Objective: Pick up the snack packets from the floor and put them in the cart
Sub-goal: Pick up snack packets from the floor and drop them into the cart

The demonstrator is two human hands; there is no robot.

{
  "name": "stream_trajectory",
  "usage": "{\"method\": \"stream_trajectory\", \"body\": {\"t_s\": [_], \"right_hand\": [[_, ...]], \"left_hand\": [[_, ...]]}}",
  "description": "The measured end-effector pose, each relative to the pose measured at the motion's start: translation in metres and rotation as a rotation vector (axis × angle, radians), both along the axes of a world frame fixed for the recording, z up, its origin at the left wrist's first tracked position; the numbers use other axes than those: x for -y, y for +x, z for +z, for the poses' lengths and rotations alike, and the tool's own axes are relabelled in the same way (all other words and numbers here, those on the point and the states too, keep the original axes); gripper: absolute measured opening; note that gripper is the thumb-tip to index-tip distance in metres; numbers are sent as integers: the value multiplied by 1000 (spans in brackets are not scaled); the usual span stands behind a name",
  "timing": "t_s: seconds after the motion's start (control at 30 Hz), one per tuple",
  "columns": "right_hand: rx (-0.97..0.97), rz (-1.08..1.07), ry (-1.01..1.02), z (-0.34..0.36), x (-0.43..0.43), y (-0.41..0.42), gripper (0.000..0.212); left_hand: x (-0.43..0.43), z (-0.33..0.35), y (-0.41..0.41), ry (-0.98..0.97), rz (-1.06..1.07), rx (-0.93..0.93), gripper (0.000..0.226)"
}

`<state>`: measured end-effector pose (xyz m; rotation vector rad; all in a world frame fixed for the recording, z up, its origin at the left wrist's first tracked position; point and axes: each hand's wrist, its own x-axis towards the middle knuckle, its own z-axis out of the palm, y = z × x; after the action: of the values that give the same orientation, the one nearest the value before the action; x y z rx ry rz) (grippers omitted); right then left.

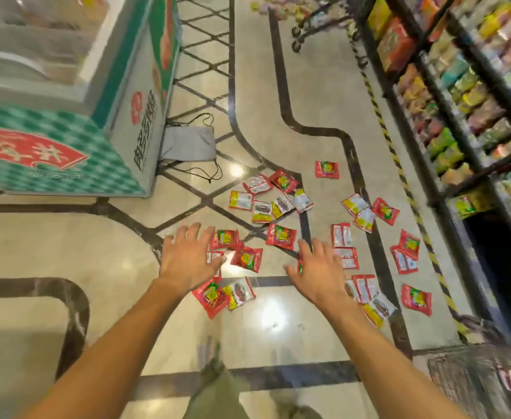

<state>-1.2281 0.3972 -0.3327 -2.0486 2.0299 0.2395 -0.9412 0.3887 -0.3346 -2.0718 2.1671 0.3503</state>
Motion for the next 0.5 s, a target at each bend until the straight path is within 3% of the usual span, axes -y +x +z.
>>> {"method": "stream_trajectory", "body": {"t_s": [0.2,0.5], "right_hand": [[-15,99,72,-64,44,55,71],[18,256,218,-236,91,96,68]], "left_hand": [[25,-77,49,78,-26,12,81],[62,-236,54,249,-116,43,81]]}}
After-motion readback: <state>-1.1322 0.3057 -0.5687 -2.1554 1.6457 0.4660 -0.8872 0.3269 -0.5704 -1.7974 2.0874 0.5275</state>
